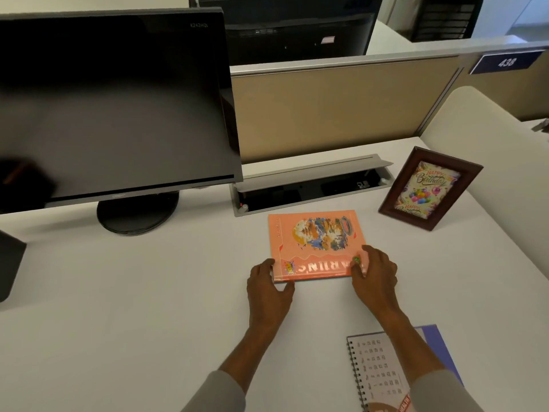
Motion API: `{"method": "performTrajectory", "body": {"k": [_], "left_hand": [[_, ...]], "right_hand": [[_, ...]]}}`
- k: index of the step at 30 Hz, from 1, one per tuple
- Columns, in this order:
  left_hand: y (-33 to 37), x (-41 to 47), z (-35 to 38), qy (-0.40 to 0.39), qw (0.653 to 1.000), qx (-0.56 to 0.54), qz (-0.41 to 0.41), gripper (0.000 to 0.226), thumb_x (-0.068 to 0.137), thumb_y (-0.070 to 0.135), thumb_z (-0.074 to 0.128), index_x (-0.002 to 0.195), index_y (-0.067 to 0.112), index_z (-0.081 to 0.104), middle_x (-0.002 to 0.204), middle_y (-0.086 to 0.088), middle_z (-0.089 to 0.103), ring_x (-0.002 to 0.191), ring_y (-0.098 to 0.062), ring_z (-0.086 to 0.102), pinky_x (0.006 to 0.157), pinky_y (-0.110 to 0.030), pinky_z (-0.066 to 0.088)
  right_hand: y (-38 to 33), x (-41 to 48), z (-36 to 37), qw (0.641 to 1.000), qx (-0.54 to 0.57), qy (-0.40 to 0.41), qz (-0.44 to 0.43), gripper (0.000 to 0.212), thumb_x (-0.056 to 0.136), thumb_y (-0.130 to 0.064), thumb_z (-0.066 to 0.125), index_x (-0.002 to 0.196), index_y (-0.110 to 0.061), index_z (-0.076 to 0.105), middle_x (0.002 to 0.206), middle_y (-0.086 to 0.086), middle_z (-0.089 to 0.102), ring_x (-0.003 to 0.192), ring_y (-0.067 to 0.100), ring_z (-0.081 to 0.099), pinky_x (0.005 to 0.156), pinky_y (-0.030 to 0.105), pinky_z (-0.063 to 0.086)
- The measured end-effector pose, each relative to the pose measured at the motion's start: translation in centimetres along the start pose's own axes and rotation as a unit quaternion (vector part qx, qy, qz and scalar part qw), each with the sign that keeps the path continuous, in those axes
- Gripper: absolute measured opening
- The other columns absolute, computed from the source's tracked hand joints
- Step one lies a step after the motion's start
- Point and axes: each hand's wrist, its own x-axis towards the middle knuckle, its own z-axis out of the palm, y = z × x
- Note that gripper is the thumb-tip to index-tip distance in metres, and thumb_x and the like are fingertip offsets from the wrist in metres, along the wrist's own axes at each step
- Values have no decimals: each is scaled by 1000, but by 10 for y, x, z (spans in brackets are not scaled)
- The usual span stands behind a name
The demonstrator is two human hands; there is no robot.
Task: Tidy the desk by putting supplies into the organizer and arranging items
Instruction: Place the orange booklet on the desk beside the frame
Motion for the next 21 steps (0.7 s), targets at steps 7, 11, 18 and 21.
{"method": "performTrajectory", "body": {"k": [7,11,18,21], "left_hand": [[0,-14,3,51,999,-11,13,42,77,10,82,117,7,67,110,-7,70,94,-26,68,88,-47,56],[6,-15,2,55,998,-17,7,42,78,10,81,118,5,69,109,-8,73,92,-25,70,90,-43,56],[15,-10,3,35,999,-8,3,37,79,14,81,115,8,72,103,-6,74,91,-23,69,89,-40,54],[17,-6,7,27,999,17,16,33,78,19,80,110,11,73,99,-4,74,87,-21,69,84,-34,53]], "right_hand": [[30,-26,-5,999,32,9,-39,45,85,3,66,127,-11,57,124,11,60,109,34,55,97,43,46],[31,-20,-5,998,5,37,-58,37,86,7,62,119,-9,63,118,11,64,107,31,56,92,34,45],[38,4,-3,995,-27,66,-71,28,87,6,62,111,-5,70,109,15,68,99,35,59,85,32,43],[38,17,-6,996,-20,66,-61,29,87,8,60,110,-5,71,109,16,68,100,37,59,85,34,43]]}}
